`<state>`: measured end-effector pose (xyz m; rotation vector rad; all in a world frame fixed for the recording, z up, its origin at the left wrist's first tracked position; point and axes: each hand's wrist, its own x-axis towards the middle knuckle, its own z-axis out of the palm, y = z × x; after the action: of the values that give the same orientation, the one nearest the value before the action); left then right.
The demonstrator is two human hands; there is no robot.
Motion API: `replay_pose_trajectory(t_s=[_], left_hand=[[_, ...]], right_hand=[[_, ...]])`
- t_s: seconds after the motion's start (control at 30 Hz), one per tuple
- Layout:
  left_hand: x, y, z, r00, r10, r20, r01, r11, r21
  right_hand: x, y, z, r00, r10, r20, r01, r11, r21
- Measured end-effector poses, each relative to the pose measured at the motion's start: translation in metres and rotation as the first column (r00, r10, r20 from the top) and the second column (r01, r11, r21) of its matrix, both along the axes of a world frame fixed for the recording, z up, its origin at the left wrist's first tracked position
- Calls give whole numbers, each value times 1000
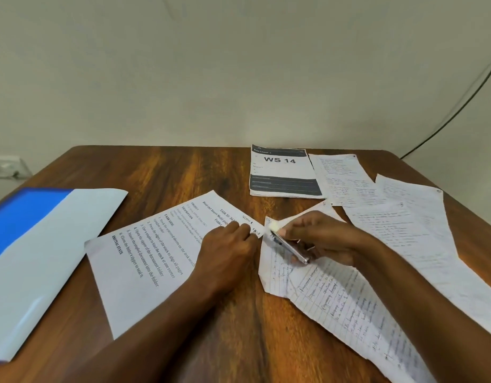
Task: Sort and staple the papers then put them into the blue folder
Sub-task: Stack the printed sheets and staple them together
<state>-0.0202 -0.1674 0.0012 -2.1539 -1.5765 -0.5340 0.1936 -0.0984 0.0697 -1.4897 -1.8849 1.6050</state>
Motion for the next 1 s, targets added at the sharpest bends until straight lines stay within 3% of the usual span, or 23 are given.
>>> replay_pose_trajectory(t_s=[0.17,0.43,0.73,1.0], left_hand=[[1,-1,4,1000,-21,8,21,999,34],[2,-2,5,999,-47,-2,47,998,51],[3,2,-1,996,-86,32,83,992,90],[1,2,0,994,-107,33,102,987,128]], right_hand=[[-25,0,-3,1000,3,16,-1,991,-133],[-36,10,-9,995,-84,-57,75,986,-149],[-38,9,-13,990,-70,-125,44,979,-199],[-49,10,-16,988,-105,-114,83,979,-187]])
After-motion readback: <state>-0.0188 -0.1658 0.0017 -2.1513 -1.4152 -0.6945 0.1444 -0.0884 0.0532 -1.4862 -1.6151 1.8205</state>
